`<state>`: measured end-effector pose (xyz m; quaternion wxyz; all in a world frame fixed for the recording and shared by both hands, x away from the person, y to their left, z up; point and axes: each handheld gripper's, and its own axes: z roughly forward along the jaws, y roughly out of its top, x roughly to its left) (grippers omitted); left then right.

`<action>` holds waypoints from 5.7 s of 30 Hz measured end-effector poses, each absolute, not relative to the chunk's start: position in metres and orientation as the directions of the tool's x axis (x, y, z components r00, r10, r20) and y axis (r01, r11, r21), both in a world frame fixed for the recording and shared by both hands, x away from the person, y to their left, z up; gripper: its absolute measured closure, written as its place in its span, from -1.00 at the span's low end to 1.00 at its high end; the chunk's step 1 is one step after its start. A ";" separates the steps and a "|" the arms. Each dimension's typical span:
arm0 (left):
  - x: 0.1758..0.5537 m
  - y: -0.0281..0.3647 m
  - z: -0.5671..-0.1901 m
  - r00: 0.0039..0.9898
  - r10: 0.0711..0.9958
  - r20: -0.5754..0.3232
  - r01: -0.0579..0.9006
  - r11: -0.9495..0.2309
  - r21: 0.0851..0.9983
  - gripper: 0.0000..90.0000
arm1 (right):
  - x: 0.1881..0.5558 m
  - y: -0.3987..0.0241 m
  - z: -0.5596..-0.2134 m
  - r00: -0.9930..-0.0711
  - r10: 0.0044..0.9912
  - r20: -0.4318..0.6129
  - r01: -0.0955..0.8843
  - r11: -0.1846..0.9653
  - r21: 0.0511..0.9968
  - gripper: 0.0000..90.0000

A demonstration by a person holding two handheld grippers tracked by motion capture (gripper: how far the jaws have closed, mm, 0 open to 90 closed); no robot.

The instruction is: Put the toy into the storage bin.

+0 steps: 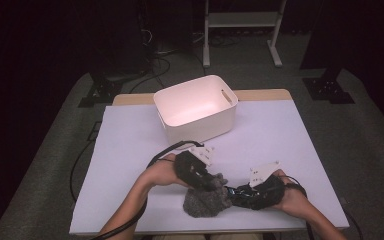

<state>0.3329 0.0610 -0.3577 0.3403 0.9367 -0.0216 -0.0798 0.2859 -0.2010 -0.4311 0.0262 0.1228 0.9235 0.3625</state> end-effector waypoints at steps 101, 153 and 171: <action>0.324 0.191 -0.401 0.945 0.318 -0.078 0.287 -0.690 0.665 -0.37 | 0.288 -0.108 -0.449 -0.987 0.156 0.027 0.138 0.762 0.633 -0.44; 0.324 0.212 -0.398 0.926 0.375 -0.030 0.292 -0.664 0.688 -0.58 | 0.331 -0.162 -0.406 -0.962 0.231 0.146 0.266 0.660 0.703 -0.55; 0.322 0.215 -0.398 0.922 0.387 -0.022 0.297 -0.668 0.682 -0.68 | 0.354 -0.163 -0.381 -0.957 0.257 0.133 0.276 0.674 0.685 -0.71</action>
